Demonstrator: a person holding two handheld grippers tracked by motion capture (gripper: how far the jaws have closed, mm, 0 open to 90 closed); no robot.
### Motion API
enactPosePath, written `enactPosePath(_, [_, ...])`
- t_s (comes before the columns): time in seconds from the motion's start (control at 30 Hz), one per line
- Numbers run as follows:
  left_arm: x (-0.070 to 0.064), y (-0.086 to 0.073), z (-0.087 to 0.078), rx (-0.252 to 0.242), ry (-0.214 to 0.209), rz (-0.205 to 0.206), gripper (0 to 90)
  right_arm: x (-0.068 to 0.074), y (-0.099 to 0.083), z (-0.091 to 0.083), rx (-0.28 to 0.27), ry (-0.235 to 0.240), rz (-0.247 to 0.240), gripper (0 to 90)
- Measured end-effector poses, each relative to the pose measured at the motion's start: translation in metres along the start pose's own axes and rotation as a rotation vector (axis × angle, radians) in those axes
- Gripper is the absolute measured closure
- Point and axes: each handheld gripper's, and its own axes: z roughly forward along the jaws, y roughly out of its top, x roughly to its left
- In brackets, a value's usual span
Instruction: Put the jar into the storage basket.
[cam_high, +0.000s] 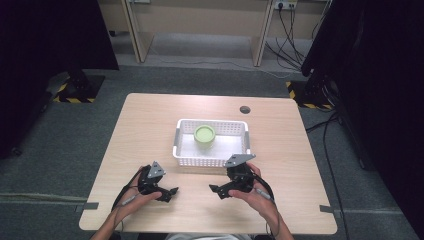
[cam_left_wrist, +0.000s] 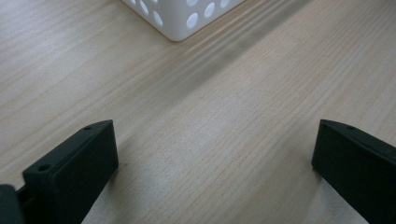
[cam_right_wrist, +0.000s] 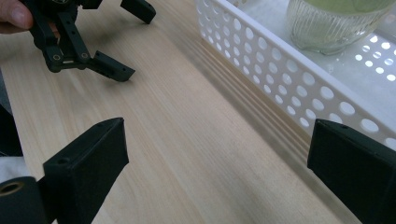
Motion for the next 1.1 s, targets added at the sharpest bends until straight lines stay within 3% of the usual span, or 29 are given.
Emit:
enactPosePath(0.4, [0.0, 0.0, 0.0, 0.0, 0.0, 0.0, 0.0, 0.005, -0.009, -0.003, 0.008, 0.005, -0.008, 5.3])
enactPosePath(1.1, [0.0, 0.0, 0.0, 0.0, 0.0, 0.001, 0.0, 0.003, -0.034, -0.005, 0.041, -0.005, 0.022, 5.4])
